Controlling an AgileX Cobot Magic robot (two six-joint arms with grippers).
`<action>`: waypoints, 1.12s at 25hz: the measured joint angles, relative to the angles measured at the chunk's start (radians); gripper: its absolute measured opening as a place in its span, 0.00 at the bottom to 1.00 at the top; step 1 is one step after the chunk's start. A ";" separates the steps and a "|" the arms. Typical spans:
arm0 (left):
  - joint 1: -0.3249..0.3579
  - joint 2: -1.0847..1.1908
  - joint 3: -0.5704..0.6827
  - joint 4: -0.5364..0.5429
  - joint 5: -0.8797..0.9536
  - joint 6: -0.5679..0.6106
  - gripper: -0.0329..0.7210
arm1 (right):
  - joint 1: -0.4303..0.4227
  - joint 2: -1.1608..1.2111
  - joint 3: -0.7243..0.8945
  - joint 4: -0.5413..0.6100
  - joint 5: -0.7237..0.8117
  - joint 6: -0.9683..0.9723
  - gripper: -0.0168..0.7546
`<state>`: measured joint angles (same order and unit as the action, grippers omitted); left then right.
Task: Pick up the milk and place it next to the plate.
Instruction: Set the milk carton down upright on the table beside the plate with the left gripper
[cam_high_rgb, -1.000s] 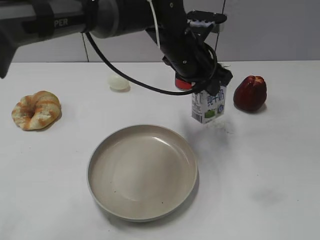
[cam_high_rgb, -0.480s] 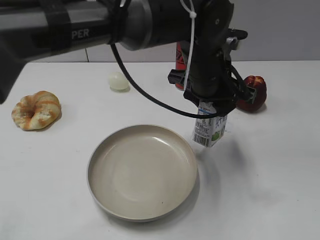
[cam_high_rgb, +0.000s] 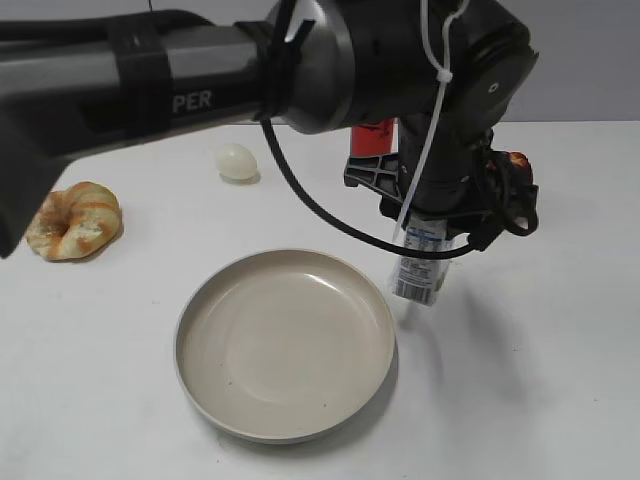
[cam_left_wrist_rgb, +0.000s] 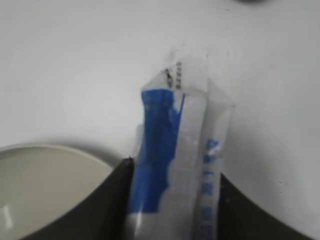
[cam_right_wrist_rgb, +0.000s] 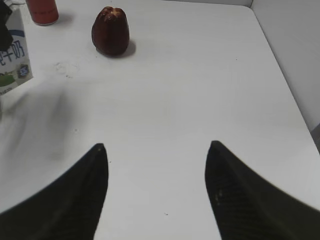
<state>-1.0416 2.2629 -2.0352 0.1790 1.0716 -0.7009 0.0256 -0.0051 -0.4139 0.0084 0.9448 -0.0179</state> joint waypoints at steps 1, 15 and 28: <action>-0.001 0.001 0.000 0.015 0.023 -0.014 0.44 | 0.000 0.000 0.000 0.000 0.000 0.000 0.63; -0.009 0.048 -0.001 -0.039 0.028 -0.106 0.44 | 0.000 0.000 0.000 0.000 0.000 0.000 0.63; -0.009 0.068 -0.002 -0.034 0.024 -0.199 0.44 | 0.000 0.000 0.000 0.000 0.000 0.000 0.63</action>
<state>-1.0507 2.3308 -2.0369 0.1451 1.0955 -0.9003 0.0256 -0.0051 -0.4139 0.0084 0.9448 -0.0179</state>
